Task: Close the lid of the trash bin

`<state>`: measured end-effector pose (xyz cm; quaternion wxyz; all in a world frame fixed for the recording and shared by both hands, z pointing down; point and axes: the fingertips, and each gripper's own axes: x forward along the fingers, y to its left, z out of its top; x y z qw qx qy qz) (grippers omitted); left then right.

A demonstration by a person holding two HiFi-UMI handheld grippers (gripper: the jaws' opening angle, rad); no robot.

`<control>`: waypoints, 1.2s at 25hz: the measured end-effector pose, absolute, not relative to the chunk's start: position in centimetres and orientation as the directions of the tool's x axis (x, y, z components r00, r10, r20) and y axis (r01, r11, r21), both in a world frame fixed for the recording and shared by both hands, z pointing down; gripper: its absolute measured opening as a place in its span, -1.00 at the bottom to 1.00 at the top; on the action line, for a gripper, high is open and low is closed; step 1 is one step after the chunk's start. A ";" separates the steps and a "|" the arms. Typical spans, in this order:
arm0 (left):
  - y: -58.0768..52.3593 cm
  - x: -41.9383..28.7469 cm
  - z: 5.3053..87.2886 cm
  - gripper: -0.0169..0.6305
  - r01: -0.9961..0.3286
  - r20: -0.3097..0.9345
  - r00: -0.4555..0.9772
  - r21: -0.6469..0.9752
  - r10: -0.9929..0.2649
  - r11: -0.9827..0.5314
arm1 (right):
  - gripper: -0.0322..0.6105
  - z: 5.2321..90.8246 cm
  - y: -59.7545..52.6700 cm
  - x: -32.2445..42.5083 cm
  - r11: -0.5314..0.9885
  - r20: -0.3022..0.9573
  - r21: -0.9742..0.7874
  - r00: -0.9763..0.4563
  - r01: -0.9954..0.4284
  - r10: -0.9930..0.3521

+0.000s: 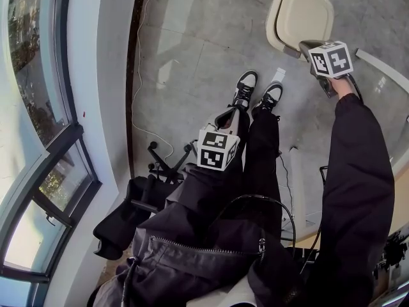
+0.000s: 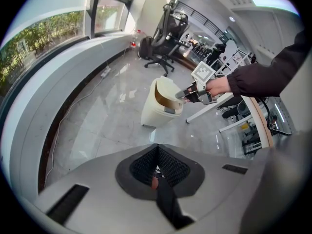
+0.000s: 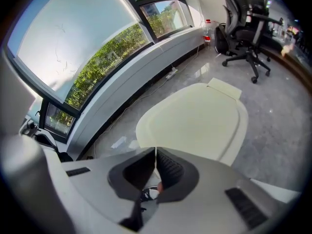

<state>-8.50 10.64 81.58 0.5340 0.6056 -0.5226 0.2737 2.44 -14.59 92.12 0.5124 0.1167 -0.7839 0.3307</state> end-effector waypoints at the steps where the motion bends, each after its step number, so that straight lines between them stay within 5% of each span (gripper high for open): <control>1: 10.7 -8.5 81.6 -0.96 -0.925 0.890 0.305 0.362 -0.340 0.117 | -0.86 92.4 -14.5 2.5 0.752 0.882 -0.397 -0.446 -0.526 0.153; 30: 11.2 -8.9 81.7 -0.96 -0.919 0.914 0.338 0.372 -0.225 0.130 | -0.87 97.2 -13.3 2.4 0.769 0.955 -0.214 -0.296 -0.603 0.034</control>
